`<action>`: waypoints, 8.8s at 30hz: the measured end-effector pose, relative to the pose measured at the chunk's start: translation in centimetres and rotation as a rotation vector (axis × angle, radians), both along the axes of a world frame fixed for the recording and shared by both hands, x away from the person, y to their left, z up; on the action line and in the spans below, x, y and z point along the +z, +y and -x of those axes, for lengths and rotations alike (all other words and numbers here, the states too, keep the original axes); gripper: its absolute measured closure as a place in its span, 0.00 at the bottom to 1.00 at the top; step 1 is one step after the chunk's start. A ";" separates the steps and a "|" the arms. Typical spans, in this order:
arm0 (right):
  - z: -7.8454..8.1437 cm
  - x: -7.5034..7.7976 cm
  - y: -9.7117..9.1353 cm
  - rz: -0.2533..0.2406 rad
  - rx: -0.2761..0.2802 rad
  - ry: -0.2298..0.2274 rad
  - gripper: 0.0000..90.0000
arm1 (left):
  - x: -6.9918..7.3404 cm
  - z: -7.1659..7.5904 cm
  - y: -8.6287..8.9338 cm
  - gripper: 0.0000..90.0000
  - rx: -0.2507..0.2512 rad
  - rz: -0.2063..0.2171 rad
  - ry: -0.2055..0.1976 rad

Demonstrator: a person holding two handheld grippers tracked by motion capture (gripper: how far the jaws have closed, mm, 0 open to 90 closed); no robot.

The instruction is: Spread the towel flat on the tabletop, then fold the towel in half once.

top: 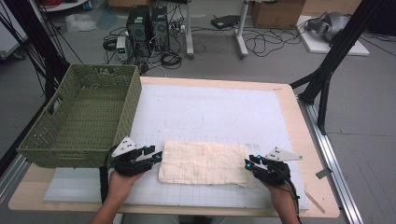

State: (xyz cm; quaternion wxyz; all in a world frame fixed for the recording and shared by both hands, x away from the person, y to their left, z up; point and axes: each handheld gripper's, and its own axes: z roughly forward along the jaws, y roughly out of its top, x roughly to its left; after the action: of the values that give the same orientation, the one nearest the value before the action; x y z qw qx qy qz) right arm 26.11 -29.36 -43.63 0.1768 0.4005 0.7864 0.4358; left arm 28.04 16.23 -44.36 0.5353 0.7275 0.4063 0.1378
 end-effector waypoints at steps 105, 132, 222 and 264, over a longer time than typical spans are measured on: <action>0.0 0.8 1.5 0.203 -0.105 0.010 0.64 | 0.2 -3.6 -3.4 0.69 0.074 -0.121 0.040; -7.2 -0.8 1.7 0.104 -0.009 0.131 0.91 | -0.4 -8.1 -5.1 0.94 -0.049 -0.245 0.146; -1.6 1.3 -0.7 0.096 -0.141 -0.120 0.15 | 1.8 -4.0 -2.1 0.23 0.037 -0.016 -0.031; -1.8 0.9 -0.8 0.060 -0.121 -0.084 0.17 | -0.7 -10.3 -5.1 0.74 0.061 -0.272 0.080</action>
State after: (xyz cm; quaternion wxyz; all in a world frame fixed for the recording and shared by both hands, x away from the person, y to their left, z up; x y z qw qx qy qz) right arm 27.87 -30.18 -42.75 0.2477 0.4233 0.7651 0.4172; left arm 38.38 11.12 -45.10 0.4107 0.7856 0.4267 0.1789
